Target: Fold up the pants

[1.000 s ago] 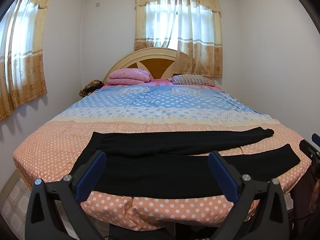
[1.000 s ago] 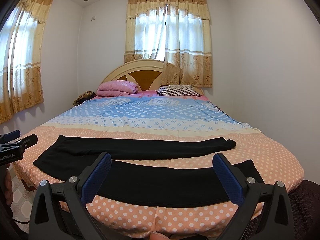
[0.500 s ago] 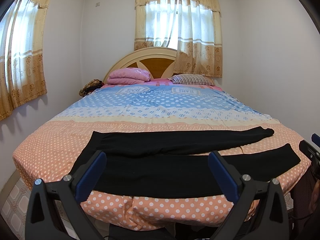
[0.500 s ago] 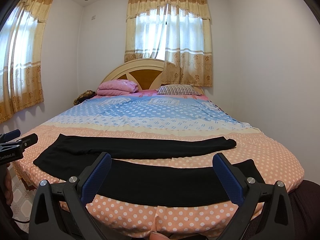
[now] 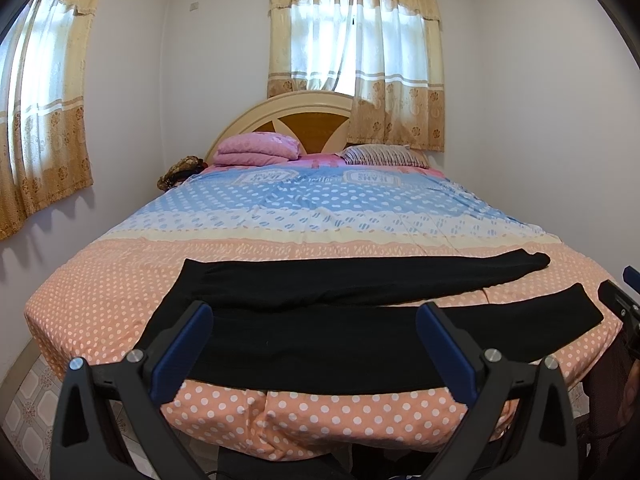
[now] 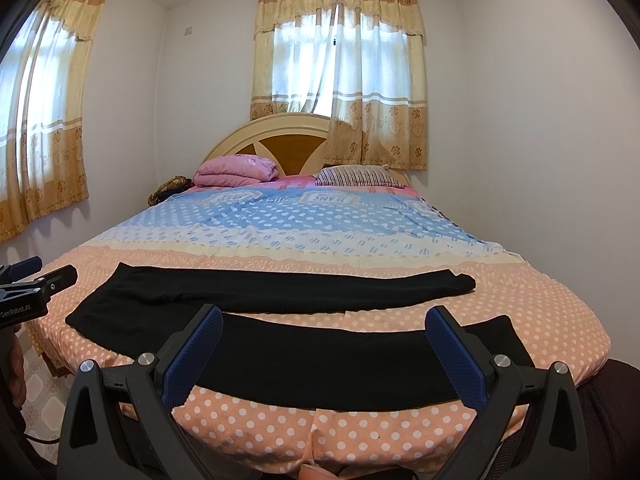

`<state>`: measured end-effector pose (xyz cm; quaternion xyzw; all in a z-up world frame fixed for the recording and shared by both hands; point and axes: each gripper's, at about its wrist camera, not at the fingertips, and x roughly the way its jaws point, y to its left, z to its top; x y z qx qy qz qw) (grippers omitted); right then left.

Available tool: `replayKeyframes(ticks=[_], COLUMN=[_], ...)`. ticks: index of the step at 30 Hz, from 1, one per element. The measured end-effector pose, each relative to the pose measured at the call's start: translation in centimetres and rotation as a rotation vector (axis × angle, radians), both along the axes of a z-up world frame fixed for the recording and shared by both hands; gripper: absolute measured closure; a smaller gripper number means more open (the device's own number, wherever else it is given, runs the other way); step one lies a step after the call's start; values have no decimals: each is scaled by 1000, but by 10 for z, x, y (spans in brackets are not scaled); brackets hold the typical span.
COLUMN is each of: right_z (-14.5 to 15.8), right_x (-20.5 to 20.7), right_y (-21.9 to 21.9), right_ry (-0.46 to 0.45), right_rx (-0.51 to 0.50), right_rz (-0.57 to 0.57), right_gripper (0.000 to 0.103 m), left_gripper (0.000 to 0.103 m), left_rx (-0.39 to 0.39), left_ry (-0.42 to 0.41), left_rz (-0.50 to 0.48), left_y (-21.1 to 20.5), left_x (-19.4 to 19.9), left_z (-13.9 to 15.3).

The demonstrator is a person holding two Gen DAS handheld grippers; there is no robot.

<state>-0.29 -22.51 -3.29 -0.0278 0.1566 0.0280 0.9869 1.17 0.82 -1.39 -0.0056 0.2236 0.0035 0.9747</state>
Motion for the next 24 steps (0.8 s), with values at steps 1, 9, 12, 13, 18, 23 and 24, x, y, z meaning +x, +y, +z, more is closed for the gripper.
replayKeyframes(ticks=[1,9,12,13,18,23,24], right_z=[-2,-19,-30,-35,-61,-84,-87], right_x=[1,15,27,33,60,85,89], right_y=[0,4,0,-2,-17,-37,-40], right_ry=[5,57,91,109,176,243,252], right_rx=[-2,-30,-31,-28,-22,-18,-18], right_rz=[3,22,25,31,22,-18,-28], right_gripper=[1,1,1,1,1,1,1], left_gripper=[0,0,0,0,0,0,0], left_rx=[-1,-3,-21,-23,9,53,63], left_ry=[5,102,135,137,142,204,220], left_rz=[0,-4,44,88,208,263,262], left_y=[0,18,48,64,138,186,193], left_x=[2,35,57,65,114,175,190], left_z=[-1,-32,-45,-49,-56,-68,-72])
